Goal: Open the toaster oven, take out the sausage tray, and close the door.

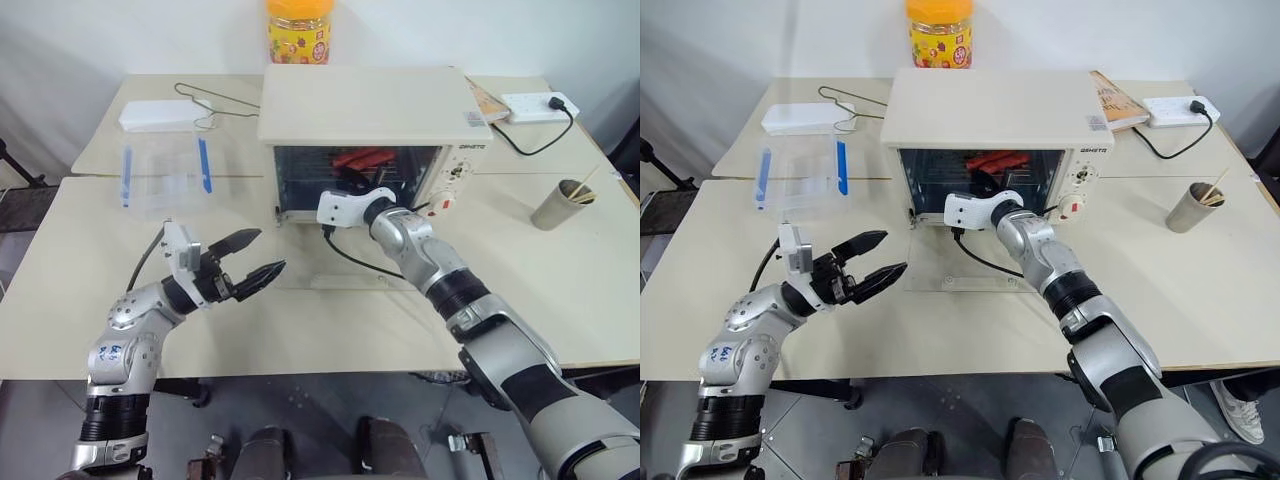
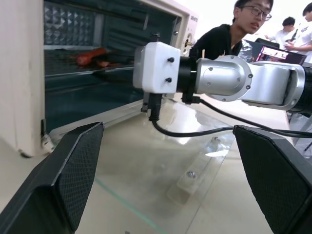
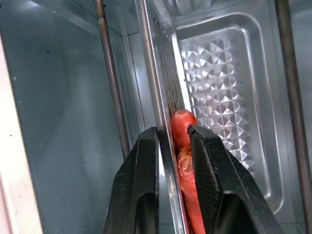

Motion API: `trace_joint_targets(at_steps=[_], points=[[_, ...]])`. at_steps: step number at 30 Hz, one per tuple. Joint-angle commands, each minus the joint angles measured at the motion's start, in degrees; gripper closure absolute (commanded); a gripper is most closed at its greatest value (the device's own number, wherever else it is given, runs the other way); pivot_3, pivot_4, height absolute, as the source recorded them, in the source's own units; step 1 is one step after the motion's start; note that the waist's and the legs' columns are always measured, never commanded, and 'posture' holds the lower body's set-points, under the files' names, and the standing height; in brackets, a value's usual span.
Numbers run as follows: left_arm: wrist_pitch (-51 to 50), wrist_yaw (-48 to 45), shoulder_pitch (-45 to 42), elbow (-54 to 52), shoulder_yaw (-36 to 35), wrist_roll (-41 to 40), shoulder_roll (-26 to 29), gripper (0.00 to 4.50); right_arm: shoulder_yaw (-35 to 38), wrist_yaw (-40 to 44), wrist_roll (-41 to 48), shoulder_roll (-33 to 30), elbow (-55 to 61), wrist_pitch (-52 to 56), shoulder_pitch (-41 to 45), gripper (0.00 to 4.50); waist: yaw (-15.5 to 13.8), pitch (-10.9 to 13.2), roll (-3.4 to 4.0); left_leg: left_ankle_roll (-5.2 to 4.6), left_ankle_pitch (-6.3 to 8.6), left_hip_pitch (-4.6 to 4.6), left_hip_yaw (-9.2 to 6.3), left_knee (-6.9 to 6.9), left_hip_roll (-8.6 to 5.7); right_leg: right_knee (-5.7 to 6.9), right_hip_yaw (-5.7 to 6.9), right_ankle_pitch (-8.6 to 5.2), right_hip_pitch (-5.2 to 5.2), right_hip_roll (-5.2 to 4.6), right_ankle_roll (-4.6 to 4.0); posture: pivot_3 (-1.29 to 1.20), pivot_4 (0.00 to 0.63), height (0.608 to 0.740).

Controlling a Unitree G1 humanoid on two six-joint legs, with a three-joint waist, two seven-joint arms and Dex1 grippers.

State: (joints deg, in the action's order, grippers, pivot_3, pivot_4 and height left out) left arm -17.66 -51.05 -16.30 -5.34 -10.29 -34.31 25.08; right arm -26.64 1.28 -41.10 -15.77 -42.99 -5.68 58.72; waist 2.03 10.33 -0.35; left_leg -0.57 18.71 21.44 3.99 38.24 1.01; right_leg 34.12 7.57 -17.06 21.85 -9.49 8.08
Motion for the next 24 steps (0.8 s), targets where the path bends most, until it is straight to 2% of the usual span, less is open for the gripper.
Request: trace_joint_targets(at_steps=[1,2,3,8,17,21,24], points=[[0.5,-1.3,-2.3,1.3,0.7,-0.7,-0.3,0.00,0.6,-0.3,0.5,-0.2,1.3,-0.6,1.5,4.07,0.0,0.0,0.00,0.00,0.00,0.00,0.00,0.00,0.00,0.00,0.01,0.00,0.00,0.00,0.00,0.00,0.150,0.740],[0.4,-1.7,-3.1,2.0,0.9,-0.6,-0.4,0.00,0.6,-0.2,0.4,-0.2,1.5,-0.7,1.5,4.39,0.0,0.0,0.00,0.00,0.00,0.00,0.00,0.00,0.00,0.00,0.01,0.00,0.00,0.00,0.00,0.00,0.150,0.740],[0.7,-2.1,-4.5,3.3,1.2,-0.3,-0.4,0.00,0.6,-0.2,0.2,-0.3,1.9,-0.9,1.4,4.46,0.0,0.0,-0.01,0.00,0.00,0.00,0.00,0.00,0.01,0.01,0.02,0.00,0.01,0.01,0.00,0.00,0.150,0.740],[0.9,-2.9,-8.3,7.2,1.2,-0.3,-0.4,0.00,0.8,0.5,0.0,-0.6,3.4,-1.1,0.9,4.46,0.1,0.0,-0.01,0.01,0.00,0.01,-0.01,0.00,0.00,0.00,0.02,0.00,0.00,0.02,0.00,0.00,0.150,0.740],[3.9,-7.8,-25.5,24.5,2.0,2.0,-1.2,0.00,1.7,4.2,1.5,-2.3,7.3,-3.6,1.6,4.46,0.2,0.0,-0.03,0.03,-0.02,0.19,0.34,-0.08,-0.02,-0.02,0.15,0.00,0.13,0.03,0.00,0.00,0.150,0.740],[5.9,-8.9,-29.3,30.4,2.5,4.0,-1.8,0.00,1.6,6.1,2.0,-2.9,9.2,-5.3,1.1,4.46,0.9,0.0,-0.03,0.03,-0.02,0.32,0.46,-0.19,-0.02,0.12,0.15,0.00,0.45,0.04,0.00,0.00,0.150,0.740],[7.2,-9.4,-30.8,33.6,2.3,5.1,-2.0,0.00,1.5,7.8,2.0,-3.3,11.6,-5.5,0.3,4.46,1.3,0.0,-0.03,0.02,-0.03,0.74,0.43,-0.03,-0.02,0.28,0.17,0.00,0.83,0.04,0.01,0.00,0.150,0.740]])
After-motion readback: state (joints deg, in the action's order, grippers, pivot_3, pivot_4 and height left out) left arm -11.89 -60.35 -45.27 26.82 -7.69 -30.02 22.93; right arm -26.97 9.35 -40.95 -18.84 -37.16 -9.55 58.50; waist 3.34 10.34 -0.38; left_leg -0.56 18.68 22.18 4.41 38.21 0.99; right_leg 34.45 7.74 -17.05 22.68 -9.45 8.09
